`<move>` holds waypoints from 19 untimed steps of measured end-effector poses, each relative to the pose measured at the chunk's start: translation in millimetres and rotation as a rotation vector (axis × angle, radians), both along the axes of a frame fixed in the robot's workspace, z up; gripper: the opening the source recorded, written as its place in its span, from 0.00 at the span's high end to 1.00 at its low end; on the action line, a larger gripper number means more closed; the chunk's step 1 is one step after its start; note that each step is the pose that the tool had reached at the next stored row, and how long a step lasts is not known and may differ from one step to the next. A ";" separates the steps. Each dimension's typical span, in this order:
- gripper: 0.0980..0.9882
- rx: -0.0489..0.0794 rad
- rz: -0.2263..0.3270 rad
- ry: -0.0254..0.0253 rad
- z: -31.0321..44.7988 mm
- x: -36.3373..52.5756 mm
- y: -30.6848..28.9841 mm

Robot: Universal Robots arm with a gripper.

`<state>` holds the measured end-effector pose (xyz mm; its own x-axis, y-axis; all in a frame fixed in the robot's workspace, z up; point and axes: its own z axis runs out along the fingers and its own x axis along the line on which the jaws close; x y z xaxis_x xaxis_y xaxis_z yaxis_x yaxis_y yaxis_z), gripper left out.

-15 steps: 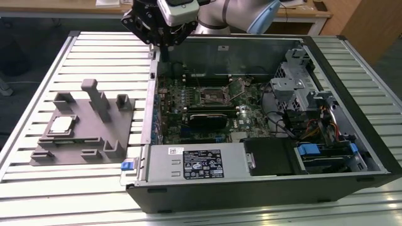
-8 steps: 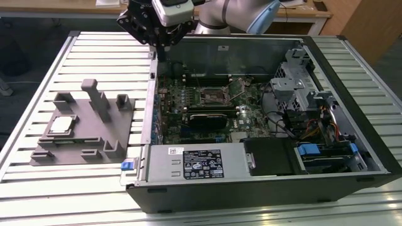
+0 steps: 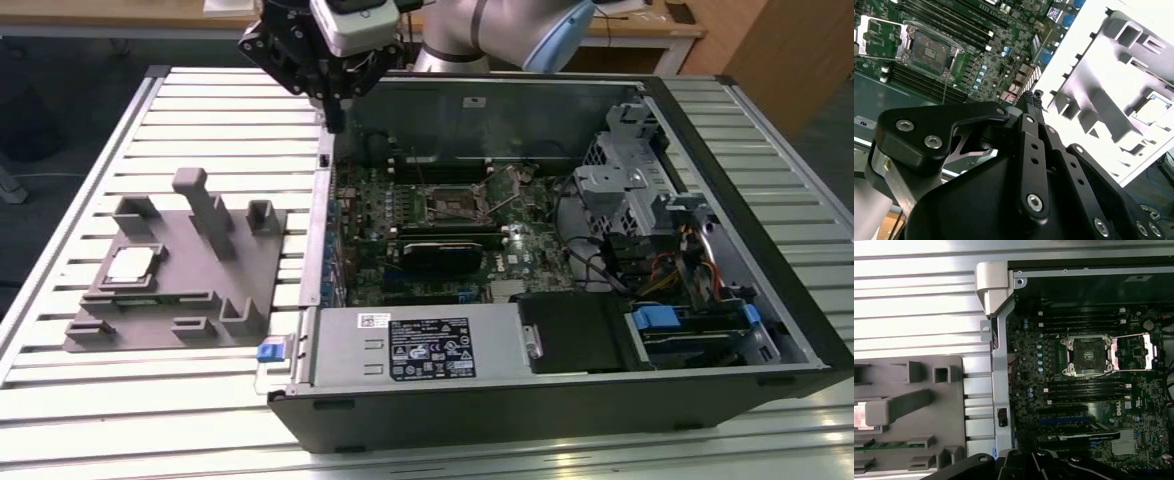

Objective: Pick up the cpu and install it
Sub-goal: 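Reach for the cpu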

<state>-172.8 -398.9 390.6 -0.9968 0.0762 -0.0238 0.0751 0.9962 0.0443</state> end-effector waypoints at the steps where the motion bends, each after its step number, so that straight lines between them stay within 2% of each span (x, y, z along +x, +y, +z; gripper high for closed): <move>1: 0.99 0.000 0.000 0.0000 0.0 -1.0 0.0; 19: 0.99 0.000 0.000 0.0000 -0.8 -17.4 0.0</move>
